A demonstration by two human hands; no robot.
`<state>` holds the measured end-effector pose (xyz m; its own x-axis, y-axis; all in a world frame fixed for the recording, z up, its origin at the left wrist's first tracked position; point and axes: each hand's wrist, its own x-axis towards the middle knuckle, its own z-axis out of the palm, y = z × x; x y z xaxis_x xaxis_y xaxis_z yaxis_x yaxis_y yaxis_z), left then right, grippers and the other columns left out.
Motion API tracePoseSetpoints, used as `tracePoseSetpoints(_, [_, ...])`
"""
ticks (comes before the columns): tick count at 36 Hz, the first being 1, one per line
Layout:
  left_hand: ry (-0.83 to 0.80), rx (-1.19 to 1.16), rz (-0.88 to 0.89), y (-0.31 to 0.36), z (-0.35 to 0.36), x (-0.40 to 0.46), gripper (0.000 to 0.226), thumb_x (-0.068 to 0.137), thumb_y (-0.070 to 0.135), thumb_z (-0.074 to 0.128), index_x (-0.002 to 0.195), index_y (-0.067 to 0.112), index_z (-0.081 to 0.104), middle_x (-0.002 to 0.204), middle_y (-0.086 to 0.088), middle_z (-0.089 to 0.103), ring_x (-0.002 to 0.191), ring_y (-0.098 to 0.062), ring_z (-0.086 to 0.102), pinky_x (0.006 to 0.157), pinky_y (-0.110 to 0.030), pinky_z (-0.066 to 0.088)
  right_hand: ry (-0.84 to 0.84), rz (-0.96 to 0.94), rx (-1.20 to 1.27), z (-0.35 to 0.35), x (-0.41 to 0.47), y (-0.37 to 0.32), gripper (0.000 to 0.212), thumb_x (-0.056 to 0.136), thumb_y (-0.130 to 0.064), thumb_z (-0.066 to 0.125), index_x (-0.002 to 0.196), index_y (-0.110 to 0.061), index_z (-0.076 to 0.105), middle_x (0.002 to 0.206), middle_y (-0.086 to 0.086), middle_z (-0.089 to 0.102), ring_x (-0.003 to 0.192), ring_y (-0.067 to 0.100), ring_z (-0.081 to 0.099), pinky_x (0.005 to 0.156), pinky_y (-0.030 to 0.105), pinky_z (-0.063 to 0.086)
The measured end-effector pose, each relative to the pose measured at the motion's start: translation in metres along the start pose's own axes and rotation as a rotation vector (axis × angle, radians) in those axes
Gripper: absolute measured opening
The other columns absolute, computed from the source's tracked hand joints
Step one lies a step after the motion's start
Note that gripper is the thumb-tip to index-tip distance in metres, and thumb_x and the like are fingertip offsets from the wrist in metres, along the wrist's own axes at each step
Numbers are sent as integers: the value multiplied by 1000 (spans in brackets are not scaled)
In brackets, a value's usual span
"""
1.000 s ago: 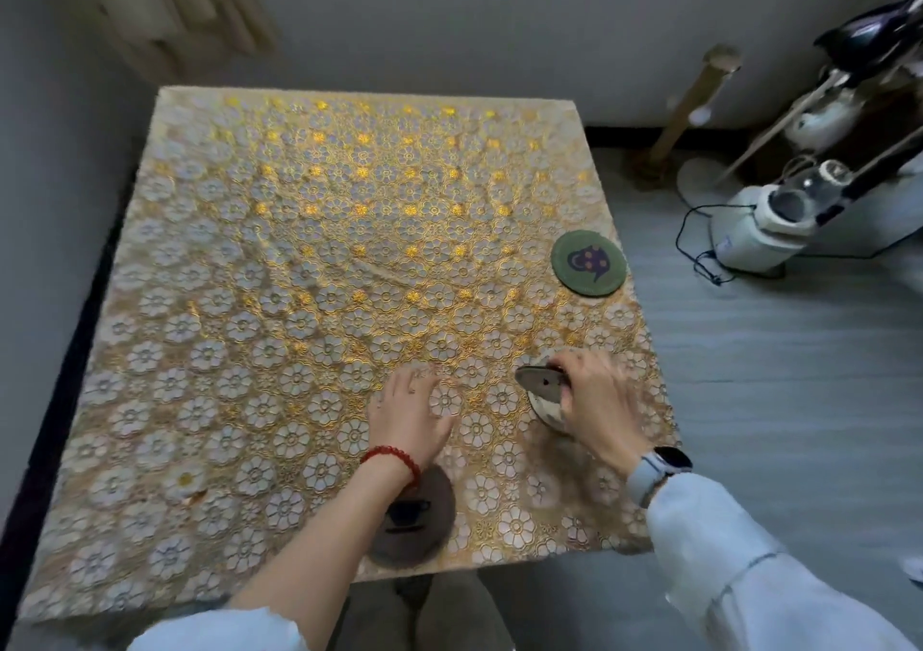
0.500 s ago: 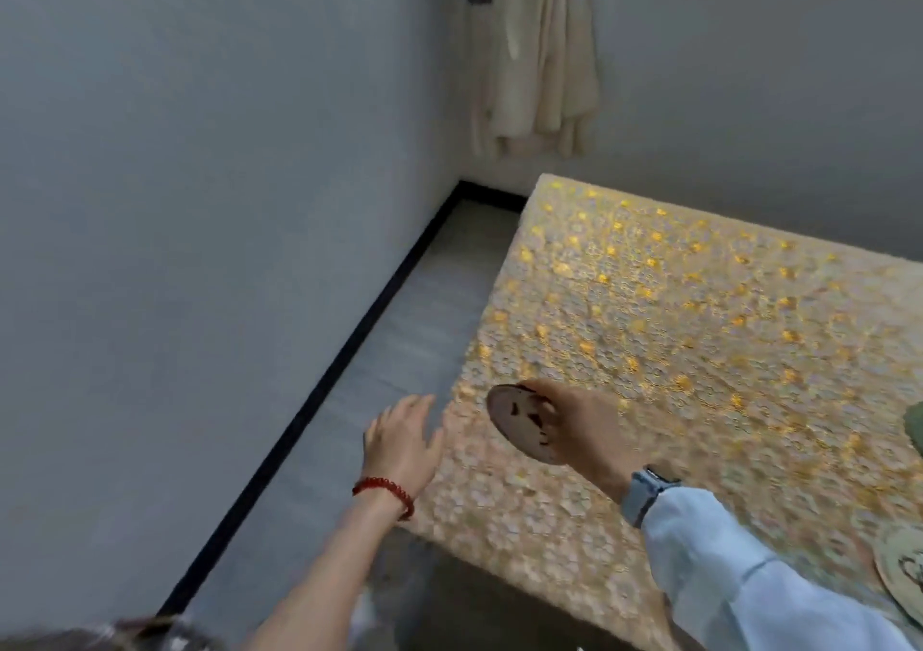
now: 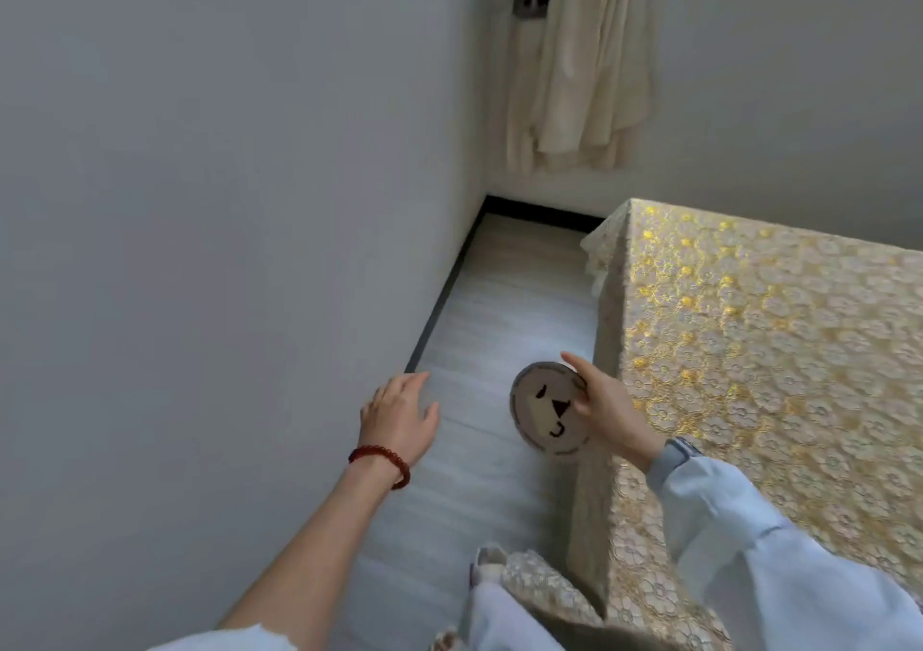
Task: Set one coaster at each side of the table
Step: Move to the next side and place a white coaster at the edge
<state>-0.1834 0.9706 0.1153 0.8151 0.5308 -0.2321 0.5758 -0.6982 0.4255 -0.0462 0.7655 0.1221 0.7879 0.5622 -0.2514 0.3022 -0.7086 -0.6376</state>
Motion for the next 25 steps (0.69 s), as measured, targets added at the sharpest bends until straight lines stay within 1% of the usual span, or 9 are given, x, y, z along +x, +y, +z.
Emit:
tracePoseSetpoints(2, [-51,-8,55,8,0,22,44,90,28,45,132,18,40,140,-5,42,126,-25,39,104,-39,31,64,48,44,-8,15,-1,42,87,-3,48,129,-7,43,125,18,58,112,32,55,93,39,46])
tracePoseSetpoints(5, [-123,-7,147,21,4,56,43,90,27,44,132,19,40,140,-4,42,127,-24,38,105,-37,30,179,128,112,-16,34,7,29,88,-9,52,116,-3,55,115,16,64,104,27,59,84,29,46])
tracePoseSetpoints(7, [-154,10,208,32,6,85,43,90,27,45,132,17,40,140,-4,42,127,-23,39,105,-34,31,252,185,178,-23,48,17,26,87,-10,54,112,-4,59,112,15,66,100,23,60,82,28,49])
tracePoseSetpoints(8, [-170,22,236,39,8,101,44,90,27,45,132,17,40,140,-4,42,127,-22,40,105,-34,32,292,203,215,-28,55,23,26,87,-9,55,112,-4,60,111,15,66,97,20,59,78,24,50])
tracePoseSetpoints(10, [-203,33,284,56,12,132,44,90,27,46,132,17,40,140,-5,42,127,-22,40,106,-35,34,366,241,282,-39,71,38,26,87,-8,53,112,-5,60,111,14,66,93,14,56,74,18,45])
tracePoseSetpoints(14, [-289,25,368,103,27,187,44,90,27,47,132,16,40,138,-5,44,127,-20,40,108,-38,33,502,369,368,-62,99,81,29,91,-8,45,116,-10,58,116,12,63,96,14,50,81,28,41])
tracePoseSetpoints(18, [-404,77,508,159,43,242,45,90,30,46,133,18,39,137,-4,44,126,-19,41,108,-37,35,610,555,459,-83,120,125,34,92,-6,37,119,-15,56,120,14,59,96,16,46,76,31,41])
tracePoseSetpoints(23, [-511,189,642,217,70,288,44,91,29,47,132,17,40,136,-7,46,125,-21,43,105,-33,34,708,712,565,-90,118,158,39,91,-2,37,116,-20,59,123,10,58,105,19,50,80,29,42])
tracePoseSetpoints(25, [-554,232,703,240,85,300,44,90,27,48,132,16,40,135,-7,47,124,-20,44,104,-32,34,724,736,602,-95,118,171,40,90,-1,38,116,-21,60,125,8,58,109,25,53,84,33,47])
